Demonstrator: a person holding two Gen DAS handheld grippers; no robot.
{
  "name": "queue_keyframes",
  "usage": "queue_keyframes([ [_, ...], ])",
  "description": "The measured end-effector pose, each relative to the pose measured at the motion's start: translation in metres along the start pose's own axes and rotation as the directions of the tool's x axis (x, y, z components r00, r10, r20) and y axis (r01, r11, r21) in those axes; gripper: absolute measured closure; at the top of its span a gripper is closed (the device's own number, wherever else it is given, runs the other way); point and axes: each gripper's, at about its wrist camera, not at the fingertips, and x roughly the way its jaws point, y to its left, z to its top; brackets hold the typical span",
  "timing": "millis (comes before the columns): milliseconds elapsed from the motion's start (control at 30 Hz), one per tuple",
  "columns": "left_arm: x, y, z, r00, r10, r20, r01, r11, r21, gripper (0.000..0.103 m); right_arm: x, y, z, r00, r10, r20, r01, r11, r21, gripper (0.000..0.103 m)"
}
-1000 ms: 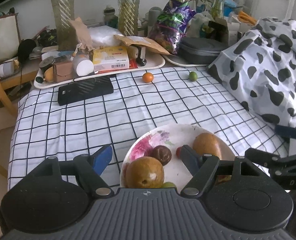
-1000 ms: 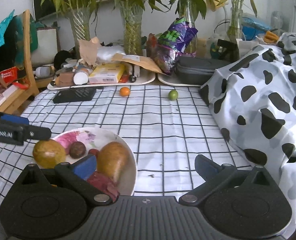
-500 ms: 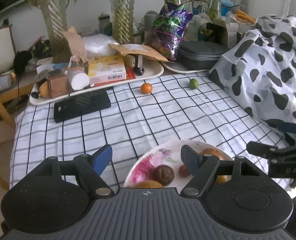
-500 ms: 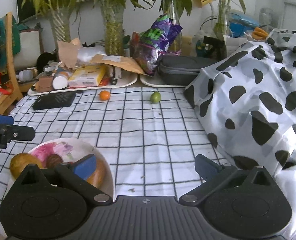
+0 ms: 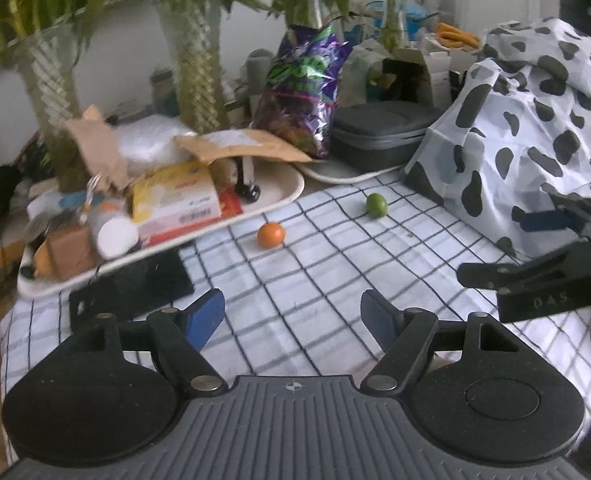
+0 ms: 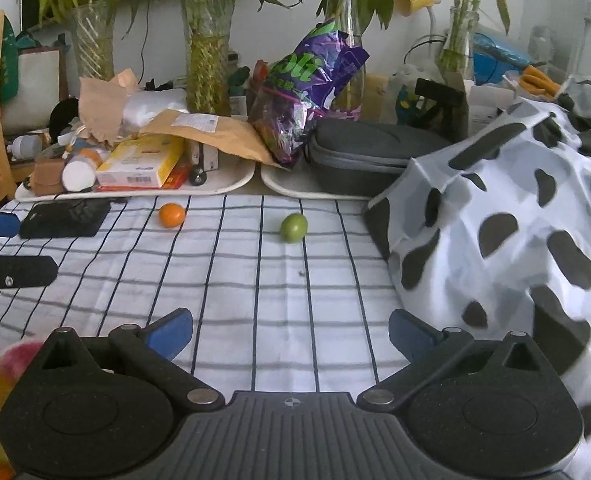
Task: Organize fruits
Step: 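Move the left tool to the small tangerine while the right tool grasps the green lime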
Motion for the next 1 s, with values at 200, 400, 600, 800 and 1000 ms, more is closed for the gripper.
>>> queue_keyframes([
  [200, 0.036, 0.009, 0.011, 1.0, -0.014, 0.024, 0.013, 0.999, 0.046, 0.03, 0.034, -0.004, 0.018, 1.0, 0.004, 0.007, -0.004, 1.0, -0.007, 0.0],
  [400, 0.075, 0.031, 0.013, 0.999, -0.031, -0.007, 0.031, 0.999, -0.007, 0.042, 0.062, -0.005, 0.034, 0.998, 0.062, 0.028, -0.062, 0.998, -0.009, 0.009],
  [600, 0.106, 0.043, 0.013, 1.0, -0.019, -0.008, 0.019, 1.0, -0.003, 0.044, 0.091, -0.005, 0.047, 0.996, 0.082, 0.031, -0.082, 0.997, 0.004, 0.019],
  [800, 0.125, 0.044, 0.015, 0.999, -0.042, 0.018, 0.042, 0.999, 0.007, 0.046, 0.121, -0.009, 0.052, 0.997, 0.073, -0.001, -0.073, 0.997, 0.013, 0.037],
  [1000, 0.139, 0.041, 0.02, 0.998, -0.06, 0.035, 0.059, 0.998, 0.013, 0.048, 0.139, -0.01, 0.052, 0.998, 0.062, -0.005, -0.062, 0.998, 0.013, 0.045],
])
